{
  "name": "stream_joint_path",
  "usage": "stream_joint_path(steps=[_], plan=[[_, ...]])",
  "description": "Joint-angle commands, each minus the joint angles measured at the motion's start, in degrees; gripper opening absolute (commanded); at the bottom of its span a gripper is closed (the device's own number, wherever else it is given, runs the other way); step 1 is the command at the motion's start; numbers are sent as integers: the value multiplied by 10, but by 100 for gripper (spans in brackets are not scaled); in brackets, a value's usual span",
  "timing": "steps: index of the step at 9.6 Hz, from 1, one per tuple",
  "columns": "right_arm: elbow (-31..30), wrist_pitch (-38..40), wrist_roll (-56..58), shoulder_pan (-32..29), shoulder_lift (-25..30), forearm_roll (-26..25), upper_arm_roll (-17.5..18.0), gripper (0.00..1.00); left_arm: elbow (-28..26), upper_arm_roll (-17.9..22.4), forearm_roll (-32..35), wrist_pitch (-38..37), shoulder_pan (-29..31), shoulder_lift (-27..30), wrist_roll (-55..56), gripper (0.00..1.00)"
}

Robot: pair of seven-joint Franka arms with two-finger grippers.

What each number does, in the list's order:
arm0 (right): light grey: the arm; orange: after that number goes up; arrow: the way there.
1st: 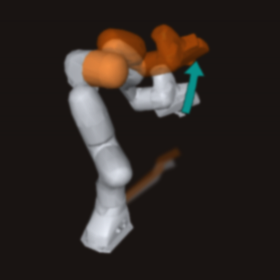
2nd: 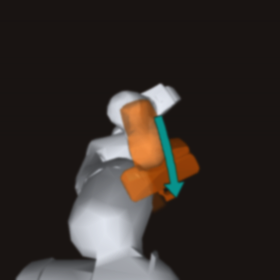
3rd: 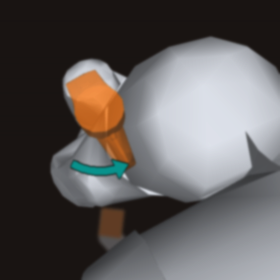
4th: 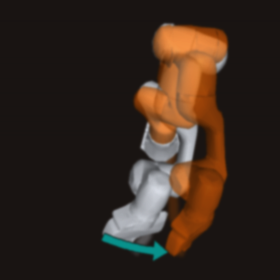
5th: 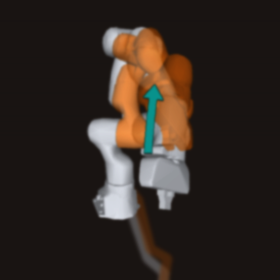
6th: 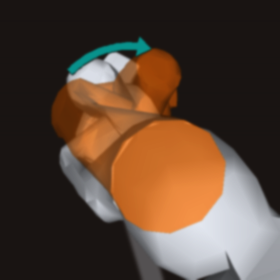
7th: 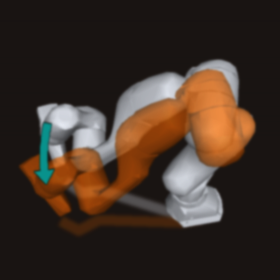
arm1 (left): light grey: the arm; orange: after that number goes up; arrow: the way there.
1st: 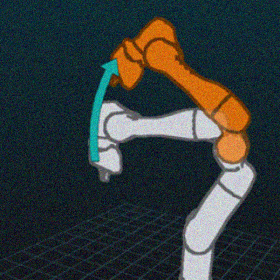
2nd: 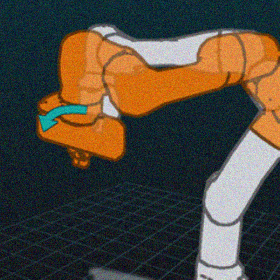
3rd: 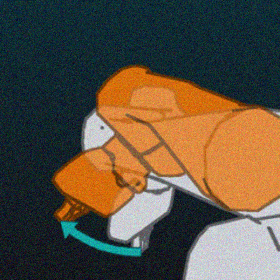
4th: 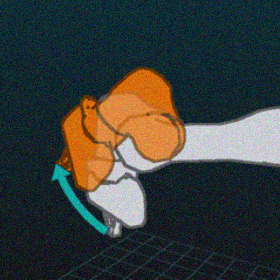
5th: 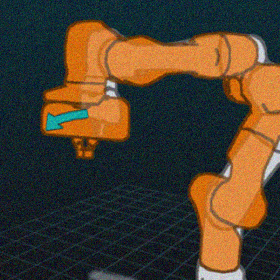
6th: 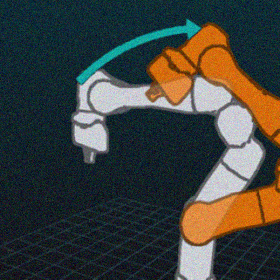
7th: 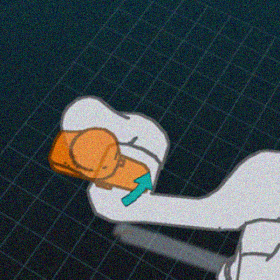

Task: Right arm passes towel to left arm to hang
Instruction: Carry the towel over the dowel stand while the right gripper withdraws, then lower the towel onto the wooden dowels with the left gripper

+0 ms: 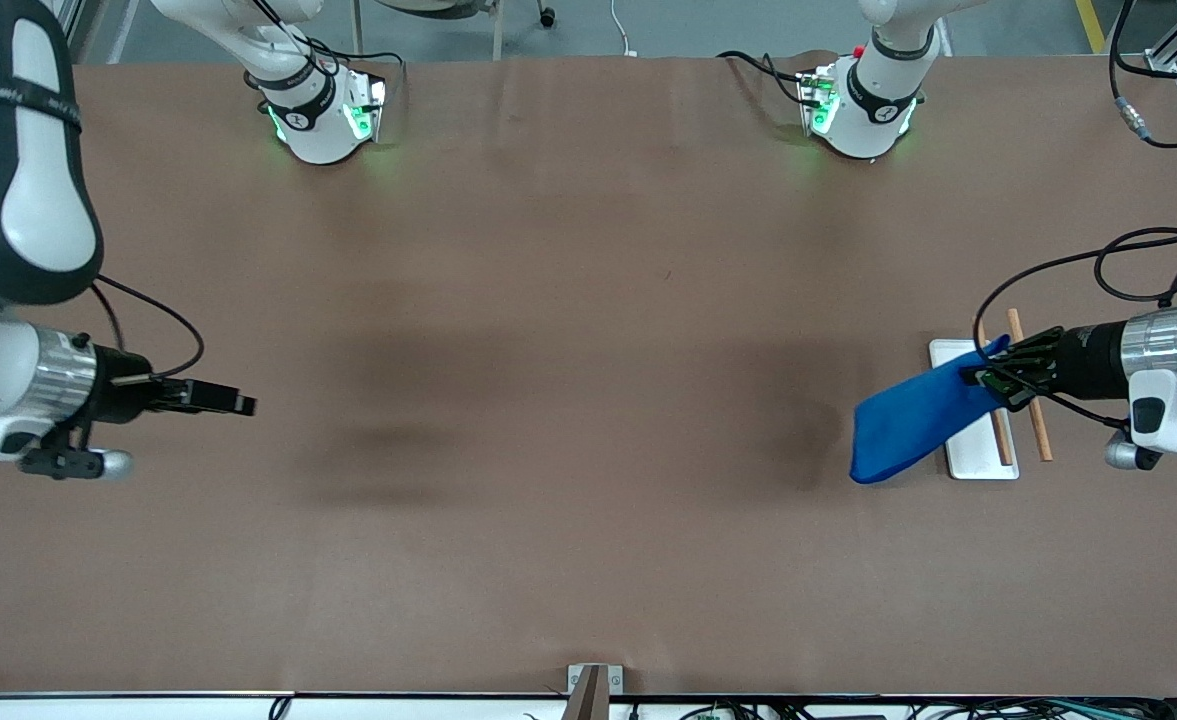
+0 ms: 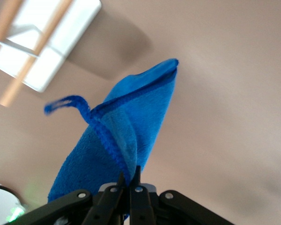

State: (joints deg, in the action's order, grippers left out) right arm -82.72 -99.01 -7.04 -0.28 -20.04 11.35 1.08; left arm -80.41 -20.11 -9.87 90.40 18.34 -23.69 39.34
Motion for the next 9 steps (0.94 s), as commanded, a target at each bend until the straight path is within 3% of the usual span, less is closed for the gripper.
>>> stream_joint_path(steps=[1, 2, 4, 6, 9], plan=[[-12, 0, -50, 13, 51, -84, -5, 100, -19, -1, 78, 3, -1, -5, 0, 0], [-11, 1, -46, 9, 73, -97, -6, 100, -31, -1, 112, 3, -1, 0, -1, 0], [3, 5, -10, 4, 103, -170, -11, 100, -37, -1, 127, -7, -1, 1, 10, 0], [33, 28, -13, -37, 114, -148, -6, 100, -36, 2, 130, -18, 6, 3, -2, 0], [29, 62, -14, -42, 154, -146, -7, 100, -38, 3, 151, -18, 20, -2, -47, 0]])
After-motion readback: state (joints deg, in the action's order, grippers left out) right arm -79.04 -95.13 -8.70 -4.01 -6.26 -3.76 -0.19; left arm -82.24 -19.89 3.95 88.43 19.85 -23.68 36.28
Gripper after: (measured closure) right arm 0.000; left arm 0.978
